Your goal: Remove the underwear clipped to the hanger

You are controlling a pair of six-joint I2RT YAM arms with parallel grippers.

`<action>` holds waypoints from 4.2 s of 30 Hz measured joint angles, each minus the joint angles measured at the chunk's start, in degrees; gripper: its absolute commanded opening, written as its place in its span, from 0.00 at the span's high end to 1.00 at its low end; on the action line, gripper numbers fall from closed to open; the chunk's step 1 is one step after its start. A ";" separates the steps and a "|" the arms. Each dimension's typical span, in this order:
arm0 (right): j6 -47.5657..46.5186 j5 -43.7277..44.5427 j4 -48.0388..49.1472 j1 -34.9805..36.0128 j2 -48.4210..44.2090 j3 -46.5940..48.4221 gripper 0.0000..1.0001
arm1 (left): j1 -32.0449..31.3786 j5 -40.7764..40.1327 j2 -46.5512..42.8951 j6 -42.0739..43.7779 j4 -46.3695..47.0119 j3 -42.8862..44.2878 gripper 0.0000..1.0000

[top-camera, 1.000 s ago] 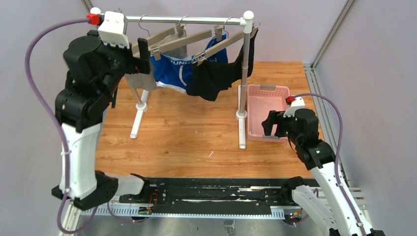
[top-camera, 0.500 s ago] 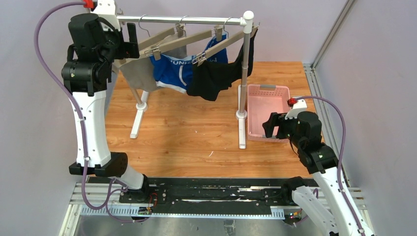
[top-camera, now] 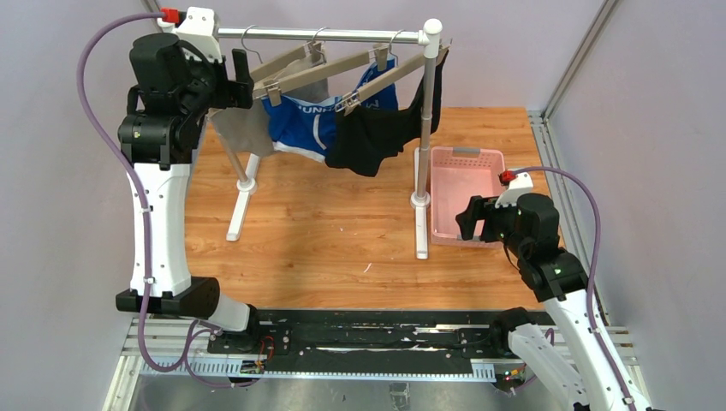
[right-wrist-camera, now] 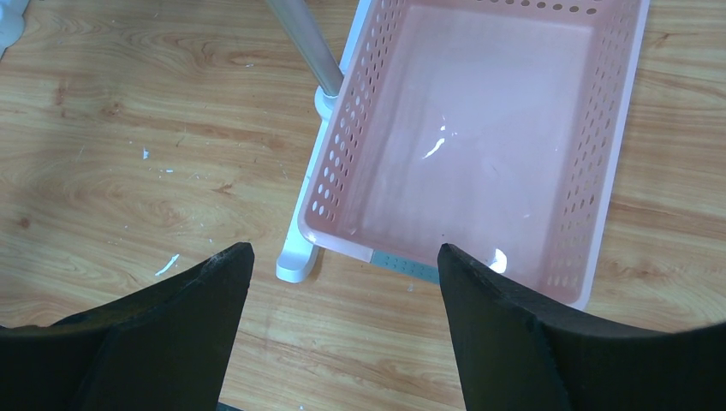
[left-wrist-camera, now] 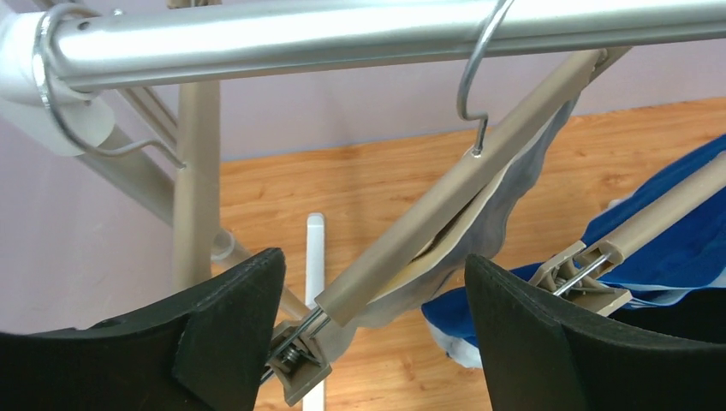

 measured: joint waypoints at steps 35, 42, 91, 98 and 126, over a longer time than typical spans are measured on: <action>0.81 -0.96 1.31 0.00 -0.11 -0.02 0.19 | 0.02 10.27 1.86 -0.13 5.51 -6.73 1.00; 0.79 -1.36 1.33 0.00 -0.48 -1.55 0.19 | 0.07 11.08 2.16 -1.18 5.44 -5.97 1.00; 0.72 -6.23 9.16 0.00 14.51 0.90 0.18 | -17.68 6.40 -27.76 -6.16 -18.12 -45.66 1.00; -0.11 -13.68 11.98 0.00 16.33 2.58 0.18 | -20.65 15.96 -32.35 -8.55 -18.64 -53.33 1.00; 3.65 -61.09 30.53 0.96 20.06 11.56 0.18 | -21.16 54.34 -28.76 3.06 -3.98 -53.62 1.00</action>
